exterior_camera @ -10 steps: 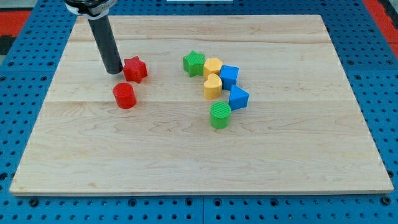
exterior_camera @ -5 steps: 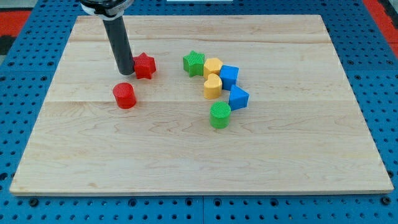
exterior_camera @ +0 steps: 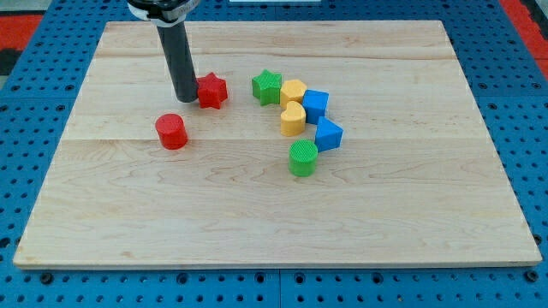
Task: Push the red star closer to the green star
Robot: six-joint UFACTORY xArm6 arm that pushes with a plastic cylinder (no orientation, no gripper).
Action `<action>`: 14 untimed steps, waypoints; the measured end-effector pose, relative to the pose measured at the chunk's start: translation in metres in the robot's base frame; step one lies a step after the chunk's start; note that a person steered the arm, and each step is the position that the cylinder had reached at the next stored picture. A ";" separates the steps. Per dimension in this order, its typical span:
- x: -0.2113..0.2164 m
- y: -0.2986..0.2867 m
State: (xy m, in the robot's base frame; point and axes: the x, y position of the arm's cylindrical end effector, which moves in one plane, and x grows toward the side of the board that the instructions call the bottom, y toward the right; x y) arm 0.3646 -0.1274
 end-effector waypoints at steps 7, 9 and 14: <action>-0.026 -0.011; -0.015 0.007; 0.007 0.031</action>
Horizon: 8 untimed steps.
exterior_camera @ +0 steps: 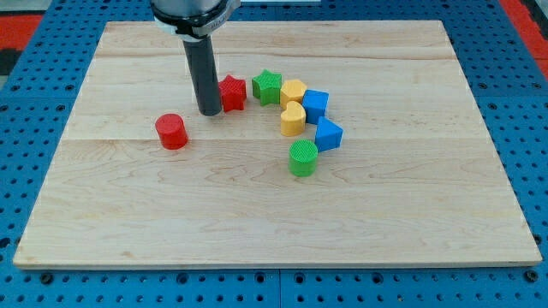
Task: Push the red star closer to the green star
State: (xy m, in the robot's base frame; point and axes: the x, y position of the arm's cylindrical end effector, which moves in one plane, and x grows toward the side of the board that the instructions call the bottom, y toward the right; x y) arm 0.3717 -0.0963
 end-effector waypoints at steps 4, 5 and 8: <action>-0.045 0.020; -0.045 0.021; -0.025 0.022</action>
